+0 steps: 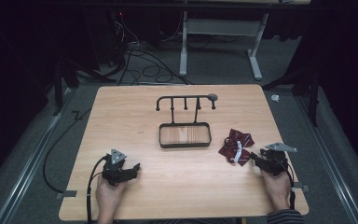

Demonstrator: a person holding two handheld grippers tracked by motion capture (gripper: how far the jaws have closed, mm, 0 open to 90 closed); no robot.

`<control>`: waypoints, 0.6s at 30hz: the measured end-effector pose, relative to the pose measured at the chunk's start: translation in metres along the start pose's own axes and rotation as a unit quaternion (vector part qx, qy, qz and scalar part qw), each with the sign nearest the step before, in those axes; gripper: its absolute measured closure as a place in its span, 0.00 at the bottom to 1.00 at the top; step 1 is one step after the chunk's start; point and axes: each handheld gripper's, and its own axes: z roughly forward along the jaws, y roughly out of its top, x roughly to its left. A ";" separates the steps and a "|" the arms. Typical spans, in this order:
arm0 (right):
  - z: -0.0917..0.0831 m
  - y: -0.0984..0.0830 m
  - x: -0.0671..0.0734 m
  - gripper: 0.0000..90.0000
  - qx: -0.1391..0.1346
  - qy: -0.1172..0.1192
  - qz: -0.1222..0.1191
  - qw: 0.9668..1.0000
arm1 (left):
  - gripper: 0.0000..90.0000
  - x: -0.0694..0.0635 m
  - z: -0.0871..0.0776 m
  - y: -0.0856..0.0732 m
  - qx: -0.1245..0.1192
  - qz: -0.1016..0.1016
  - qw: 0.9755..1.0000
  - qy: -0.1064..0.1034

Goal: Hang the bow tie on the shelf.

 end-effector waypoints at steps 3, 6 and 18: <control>-0.001 -0.001 -0.002 0.64 -0.001 0.008 0.004 1.000 | 0.29 0.000 0.000 0.000 0.000 0.000 1.000 0.000; -0.001 -0.001 -0.001 0.65 -0.002 0.006 0.002 1.000 | 0.29 0.000 0.000 0.000 0.000 0.000 1.000 0.000; -0.018 0.003 0.000 0.68 -0.028 0.023 0.002 0.999 | 0.29 0.000 0.000 0.000 0.000 0.000 1.000 0.000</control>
